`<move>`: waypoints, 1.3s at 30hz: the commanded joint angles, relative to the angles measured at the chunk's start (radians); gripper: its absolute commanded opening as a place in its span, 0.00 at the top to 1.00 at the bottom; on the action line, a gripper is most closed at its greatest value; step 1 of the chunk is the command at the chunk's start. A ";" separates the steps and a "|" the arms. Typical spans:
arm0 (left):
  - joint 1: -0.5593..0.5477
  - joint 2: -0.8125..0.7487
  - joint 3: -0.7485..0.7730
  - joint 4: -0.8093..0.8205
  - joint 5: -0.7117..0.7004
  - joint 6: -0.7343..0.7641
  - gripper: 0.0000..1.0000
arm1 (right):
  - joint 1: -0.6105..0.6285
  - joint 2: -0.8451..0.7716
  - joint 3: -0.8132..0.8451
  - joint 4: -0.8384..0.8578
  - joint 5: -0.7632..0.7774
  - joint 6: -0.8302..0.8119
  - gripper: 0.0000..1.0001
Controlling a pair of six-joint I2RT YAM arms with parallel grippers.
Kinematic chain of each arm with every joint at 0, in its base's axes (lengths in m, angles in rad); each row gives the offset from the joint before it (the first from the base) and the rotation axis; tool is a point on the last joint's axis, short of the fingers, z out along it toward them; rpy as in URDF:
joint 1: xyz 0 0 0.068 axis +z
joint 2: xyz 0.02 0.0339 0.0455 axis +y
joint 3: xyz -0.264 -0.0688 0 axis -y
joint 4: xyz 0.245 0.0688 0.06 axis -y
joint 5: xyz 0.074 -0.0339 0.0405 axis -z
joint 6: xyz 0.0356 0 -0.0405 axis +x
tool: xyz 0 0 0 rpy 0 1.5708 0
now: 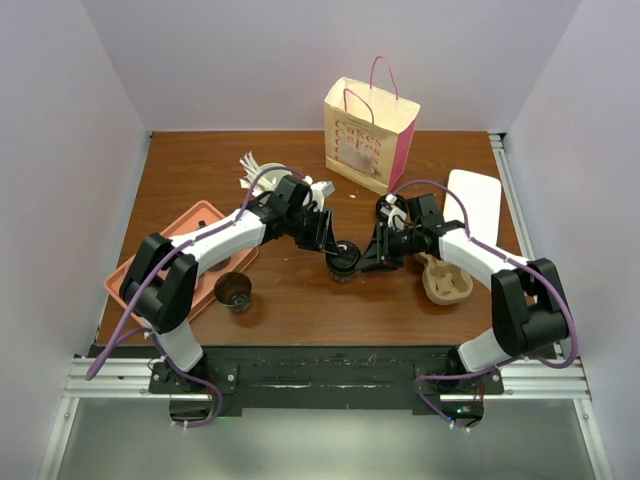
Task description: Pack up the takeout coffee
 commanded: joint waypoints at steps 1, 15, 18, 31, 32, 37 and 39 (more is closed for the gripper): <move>-0.017 0.112 -0.092 -0.225 -0.174 0.037 0.64 | 0.001 0.032 -0.030 -0.001 0.160 -0.003 0.70; -0.017 0.121 -0.132 -0.219 -0.203 0.022 0.66 | 0.001 0.088 -0.072 -0.098 0.457 -0.118 0.75; -0.017 0.112 -0.132 -0.226 -0.217 0.010 0.66 | -0.001 0.080 -0.015 -0.105 0.476 -0.170 0.75; -0.017 0.045 -0.138 -0.216 -0.211 -0.106 0.66 | -0.001 -0.027 0.208 -0.103 0.215 -0.052 0.52; -0.019 0.040 -0.140 -0.208 -0.209 -0.119 0.66 | 0.001 -0.067 0.189 -0.074 0.185 -0.025 0.50; -0.019 0.029 -0.134 -0.196 -0.200 -0.153 0.66 | 0.016 -0.135 0.082 0.072 0.174 0.123 0.40; -0.019 0.028 -0.135 -0.188 -0.189 -0.176 0.66 | 0.036 -0.132 0.076 0.068 0.210 0.126 0.34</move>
